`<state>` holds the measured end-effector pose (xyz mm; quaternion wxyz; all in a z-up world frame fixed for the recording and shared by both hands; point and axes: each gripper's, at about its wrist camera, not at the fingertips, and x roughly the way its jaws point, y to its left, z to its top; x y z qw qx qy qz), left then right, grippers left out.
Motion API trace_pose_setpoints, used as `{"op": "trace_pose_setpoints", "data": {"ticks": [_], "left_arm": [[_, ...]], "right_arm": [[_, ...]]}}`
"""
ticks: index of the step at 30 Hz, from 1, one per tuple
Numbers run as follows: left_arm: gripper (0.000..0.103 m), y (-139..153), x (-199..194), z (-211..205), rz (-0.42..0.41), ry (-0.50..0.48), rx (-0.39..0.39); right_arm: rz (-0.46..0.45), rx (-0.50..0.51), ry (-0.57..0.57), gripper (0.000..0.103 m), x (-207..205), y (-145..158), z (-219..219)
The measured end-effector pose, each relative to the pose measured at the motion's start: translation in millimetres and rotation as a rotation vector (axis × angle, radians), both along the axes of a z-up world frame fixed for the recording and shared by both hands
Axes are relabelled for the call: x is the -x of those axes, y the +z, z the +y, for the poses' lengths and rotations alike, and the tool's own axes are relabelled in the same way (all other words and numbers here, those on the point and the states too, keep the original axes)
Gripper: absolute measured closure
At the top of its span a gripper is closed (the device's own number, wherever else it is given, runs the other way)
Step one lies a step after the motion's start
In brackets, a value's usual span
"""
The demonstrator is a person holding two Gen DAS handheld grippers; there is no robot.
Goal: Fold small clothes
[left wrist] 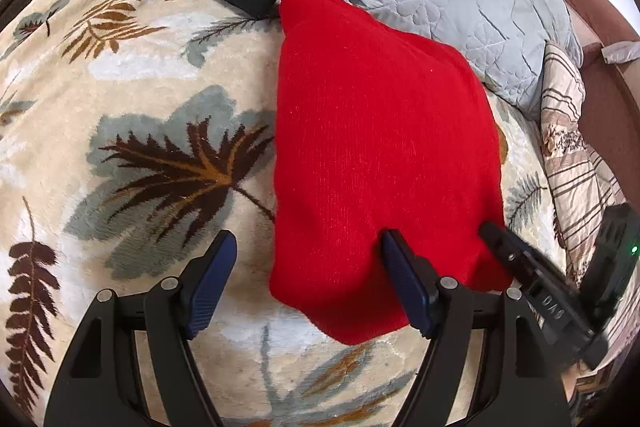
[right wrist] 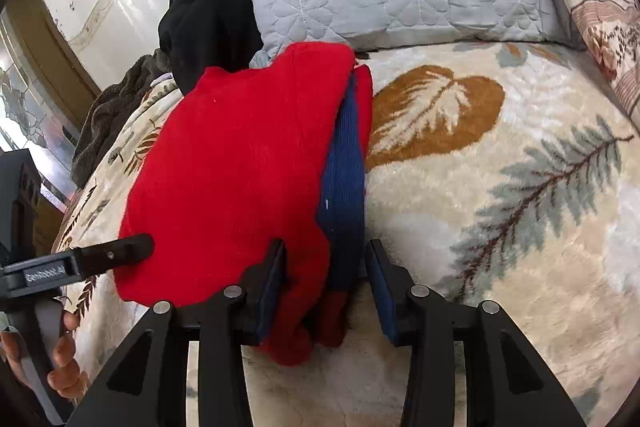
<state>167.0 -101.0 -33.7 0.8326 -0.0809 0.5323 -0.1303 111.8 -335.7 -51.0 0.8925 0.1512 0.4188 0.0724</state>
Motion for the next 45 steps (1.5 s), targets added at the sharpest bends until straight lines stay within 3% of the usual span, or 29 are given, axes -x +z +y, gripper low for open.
{"op": "trace_pose_setpoints", "data": {"ticks": [3, 6, 11, 14, 15, 17, 19, 21, 23, 25, 27, 29, 31, 33, 34, 36, 38, 41, 44, 45], "left_arm": [[0.028, 16.4, -4.6, 8.2, -0.042, -0.01, 0.021], [0.028, 32.6, -28.4, 20.3, -0.071, 0.01, 0.033], [0.028, 24.8, -97.6, 26.8, 0.056, 0.059, 0.129], [0.028, 14.7, -117.2, 20.6, 0.094, 0.063, 0.188], [0.028, 13.0, -122.4, 16.1, 0.091, 0.056, 0.201], [0.028, 8.4, -129.2, 9.5, 0.077, 0.045, 0.197], [0.025, -1.7, -136.1, 3.2, 0.077, 0.053, 0.173], [0.018, -21.3, -144.4, 2.2, 0.121, 0.068, 0.204], [0.018, -21.9, -145.2, 5.3, 0.122, 0.082, 0.23], [0.019, -11.9, -141.5, 5.2, 0.123, 0.064, 0.207], [0.02, 1.1, -129.8, 8.9, 0.081, 0.055, 0.212], [0.02, 14.1, -112.5, 8.9, 0.019, 0.021, 0.217], [0.02, 15.6, -101.9, 5.7, -0.021, 0.002, 0.207], [0.018, 2.0, -100.3, -2.8, -0.01, -0.018, 0.161], [0.017, -7.2, -102.2, -7.1, 0.01, -0.034, 0.14], [0.017, -14.7, -103.2, -3.5, 0.048, -0.016, 0.184], [0.017, -7.5, -103.0, 3.2, 0.088, -0.002, 0.218], [0.018, 11.4, -85.2, 7.1, 0.023, -0.032, 0.214], [0.017, 0.7, -71.8, 0.9, 0.012, -0.063, 0.165], [0.016, -9.9, -70.1, -3.0, 0.035, -0.077, 0.165]], "right_arm": [[-0.06, -0.03, -0.034, 0.059, -2.9, 22.8, -14.6], [-0.092, -0.138, -0.108, 0.053, -23.7, 39.9, -37.8], [-0.011, -0.232, -0.148, 0.052, -87.8, 29.0, -43.1], [0.039, -0.287, -0.143, 0.053, -120.4, 12.2, -37.3], [0.021, -0.295, -0.14, 0.057, -123.9, 12.1, -35.7], [-0.057, -0.243, -0.123, 0.09, -126.8, 16.8, -28.9], [-0.038, -0.161, -0.127, 0.091, -134.2, 9.4, -25.4], [0.029, -0.114, -0.133, 0.088, -145.4, -8.8, -27.4], [0.024, -0.111, -0.156, 0.075, -143.5, -2.2, -33.9], [-0.028, -0.099, -0.155, 0.073, -132.9, 13.7, -36.4], [-0.12, -0.148, -0.105, 0.071, -114.5, 30.8, -34.6], [-0.146, -0.174, -0.061, 0.07, -105.8, 35.0, -26.2], [-0.127, -0.138, -0.043, 0.067, -103.4, 28.4, -15.1], [-0.011, -0.033, -0.034, 0.066, -111.4, 1.0, 2.4], [-0.025, 0.01, -0.041, 0.067, -109.7, 0.8, 7.0], [-0.017, 0.045, -0.038, 0.066, -102.5, 17.4, 11.0], [-0.072, -0.007, -0.018, 0.064, -81.5, 36.0, 4.8], [-0.111, -0.033, -0.004, 0.056, -58.0, 38.9, 1.2], [0.062, 0.066, -0.024, 0.05, -60.8, 0.1, 4.0], [0.089, 0.021, -0.041, 0.046, -58.4, -8.9, -1.1]]}}
